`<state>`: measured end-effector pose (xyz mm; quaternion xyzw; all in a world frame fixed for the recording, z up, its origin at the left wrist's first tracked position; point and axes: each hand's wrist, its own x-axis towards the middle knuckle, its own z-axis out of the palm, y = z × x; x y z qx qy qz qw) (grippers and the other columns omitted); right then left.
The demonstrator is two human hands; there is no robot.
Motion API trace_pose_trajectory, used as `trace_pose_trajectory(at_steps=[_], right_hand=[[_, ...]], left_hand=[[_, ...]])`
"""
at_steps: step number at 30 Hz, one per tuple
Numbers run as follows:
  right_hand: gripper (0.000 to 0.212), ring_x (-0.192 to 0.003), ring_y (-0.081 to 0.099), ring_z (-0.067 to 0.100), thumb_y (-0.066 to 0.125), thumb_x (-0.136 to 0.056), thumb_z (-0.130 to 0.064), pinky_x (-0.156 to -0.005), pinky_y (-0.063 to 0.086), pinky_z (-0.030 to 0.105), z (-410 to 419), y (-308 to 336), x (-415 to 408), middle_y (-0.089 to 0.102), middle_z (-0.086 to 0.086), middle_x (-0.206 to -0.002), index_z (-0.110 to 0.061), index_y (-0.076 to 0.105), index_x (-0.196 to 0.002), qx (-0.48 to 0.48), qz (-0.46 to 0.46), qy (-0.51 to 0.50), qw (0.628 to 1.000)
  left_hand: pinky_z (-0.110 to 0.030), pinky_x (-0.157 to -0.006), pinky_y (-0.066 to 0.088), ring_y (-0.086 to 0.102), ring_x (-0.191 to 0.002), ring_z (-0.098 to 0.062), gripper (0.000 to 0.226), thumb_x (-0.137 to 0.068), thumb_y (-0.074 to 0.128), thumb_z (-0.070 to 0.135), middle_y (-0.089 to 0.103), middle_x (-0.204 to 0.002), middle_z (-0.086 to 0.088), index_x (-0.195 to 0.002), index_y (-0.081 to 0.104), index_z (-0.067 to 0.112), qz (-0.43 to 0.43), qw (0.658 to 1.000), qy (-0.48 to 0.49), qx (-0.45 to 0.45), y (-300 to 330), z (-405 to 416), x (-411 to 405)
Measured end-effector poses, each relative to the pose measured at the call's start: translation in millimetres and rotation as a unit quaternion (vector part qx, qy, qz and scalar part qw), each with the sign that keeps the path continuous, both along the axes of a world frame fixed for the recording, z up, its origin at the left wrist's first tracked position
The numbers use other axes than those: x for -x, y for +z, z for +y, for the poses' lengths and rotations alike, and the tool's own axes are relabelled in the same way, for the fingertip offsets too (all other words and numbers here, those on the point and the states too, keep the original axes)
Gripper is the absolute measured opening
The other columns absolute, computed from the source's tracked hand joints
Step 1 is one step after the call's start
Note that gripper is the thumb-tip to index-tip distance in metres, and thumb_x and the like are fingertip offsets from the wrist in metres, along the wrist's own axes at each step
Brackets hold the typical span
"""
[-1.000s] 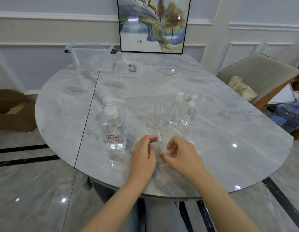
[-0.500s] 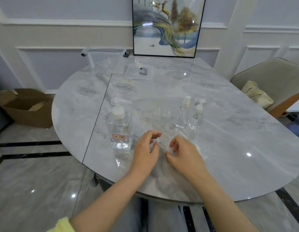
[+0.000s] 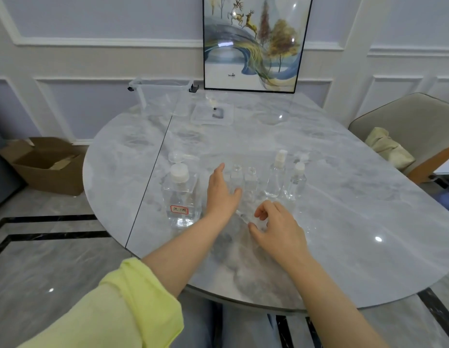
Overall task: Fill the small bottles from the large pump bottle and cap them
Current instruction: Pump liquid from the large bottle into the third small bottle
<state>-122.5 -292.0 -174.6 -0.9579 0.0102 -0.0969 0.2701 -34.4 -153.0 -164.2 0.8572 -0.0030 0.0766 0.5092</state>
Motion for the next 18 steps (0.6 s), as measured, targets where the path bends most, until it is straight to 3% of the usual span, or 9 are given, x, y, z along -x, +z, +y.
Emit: trace_pose_trajectory(at_steps=[2,5,8,12,18], right_hand=[[0.017,-0.089,0.054,0.008,0.066,-0.091,-0.037,-0.059,0.034,0.017,0,1,-2,0.054,-0.016,-0.104,-0.031,0.054,-0.102,-0.004,-0.009,0.003,1.000],[0.015,-0.089,0.054,0.008,0.065,-0.091,-0.033,-0.059,0.037,0.019,-1,3,-5,0.054,-0.015,-0.103,-0.030,0.055,-0.101,-0.011,-0.012,0.003,1.000],[0.016,-0.091,0.054,0.006,0.065,-0.092,-0.030,-0.060,0.038,0.020,-4,4,-7,0.055,-0.016,-0.104,-0.031,0.055,-0.104,-0.023,-0.013,0.006,1.000],[0.020,-0.091,0.053,0.005,0.067,-0.091,-0.025,-0.061,0.039,0.023,-7,1,-9,0.056,-0.016,-0.104,-0.032,0.055,-0.106,-0.030,-0.025,0.002,0.999],[0.040,-0.088,0.057,0.005,0.069,-0.092,-0.019,-0.072,0.047,0.024,-3,1,-12,0.058,-0.015,-0.106,-0.033,0.056,-0.127,-0.108,-0.101,0.003,0.989]], left_hand=[[-0.024,-0.114,0.029,0.036,-0.146,-0.020,0.081,-0.092,0.067,0.008,0.036,-0.160,-0.004,-0.159,0.022,0.015,0.012,1.000,-0.009,0.010,3,-1,-9],[-0.016,-0.099,0.035,0.044,-0.140,-0.021,0.083,-0.091,0.068,0.005,0.043,-0.155,-0.004,-0.159,0.022,0.019,0.043,0.999,-0.025,0.020,5,-2,-18],[-0.018,-0.096,0.034,0.048,-0.135,-0.021,0.075,-0.091,0.071,0.008,0.051,-0.146,-0.006,-0.154,0.032,0.017,0.053,0.998,-0.023,0.004,3,-2,-23],[-0.017,-0.089,0.035,0.055,-0.117,-0.016,0.060,-0.085,0.078,0.013,0.057,-0.132,-0.004,-0.137,0.048,0.014,0.034,0.999,-0.002,-0.008,2,0,-24],[-0.001,-0.080,0.034,0.051,-0.104,-0.008,0.056,-0.078,0.083,0.009,0.047,-0.122,-0.002,-0.123,0.050,0.011,-0.079,0.996,0.025,0.017,14,-1,-6]])
